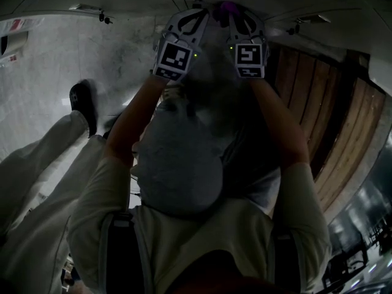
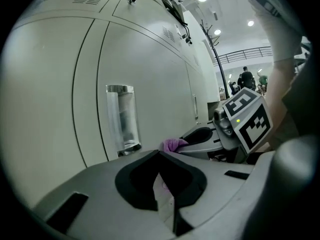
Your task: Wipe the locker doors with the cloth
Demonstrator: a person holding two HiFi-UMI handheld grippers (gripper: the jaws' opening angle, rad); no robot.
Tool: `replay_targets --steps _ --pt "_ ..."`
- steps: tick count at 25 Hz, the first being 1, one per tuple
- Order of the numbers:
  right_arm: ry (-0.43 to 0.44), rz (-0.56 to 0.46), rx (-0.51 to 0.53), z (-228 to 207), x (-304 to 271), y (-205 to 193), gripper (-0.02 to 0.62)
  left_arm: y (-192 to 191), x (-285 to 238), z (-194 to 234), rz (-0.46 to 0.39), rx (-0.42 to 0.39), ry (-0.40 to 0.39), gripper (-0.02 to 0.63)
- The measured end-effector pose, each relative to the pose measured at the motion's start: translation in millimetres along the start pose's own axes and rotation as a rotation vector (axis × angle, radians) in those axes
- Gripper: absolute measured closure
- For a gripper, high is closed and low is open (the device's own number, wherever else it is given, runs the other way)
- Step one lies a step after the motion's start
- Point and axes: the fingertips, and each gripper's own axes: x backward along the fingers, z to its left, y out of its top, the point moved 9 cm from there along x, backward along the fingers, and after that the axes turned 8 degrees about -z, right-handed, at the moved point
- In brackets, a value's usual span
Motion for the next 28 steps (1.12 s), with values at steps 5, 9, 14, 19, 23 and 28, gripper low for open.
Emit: replay_targets --steps 5,9,14,19,23,28 --pt "-0.042 0.03 0.003 -22 14 -10 0.54 3 -18 -16 -0.01 0.0 -0.054 0.603" --pt "-0.073 0.051 0.012 -38 25 -18 0.54 2 -35 -29 -0.015 0.014 -0.085 0.603" --pt "-0.118 0.08 0.013 -55 36 -28 0.54 -3 -54 -44 -0.023 0.025 -0.118 0.603" --pt "-0.137 0.096 0.019 -60 39 -32 0.54 1 -62 -49 -0.022 0.013 -0.141 0.603" --pt "-0.145 0.105 0.018 -61 39 -32 0.54 0 -61 -48 -0.019 0.013 -0.138 0.603" --pt "-0.126 0.092 -0.029 -60 43 -28 0.541 4 -56 -44 -0.02 0.01 -0.126 0.603"
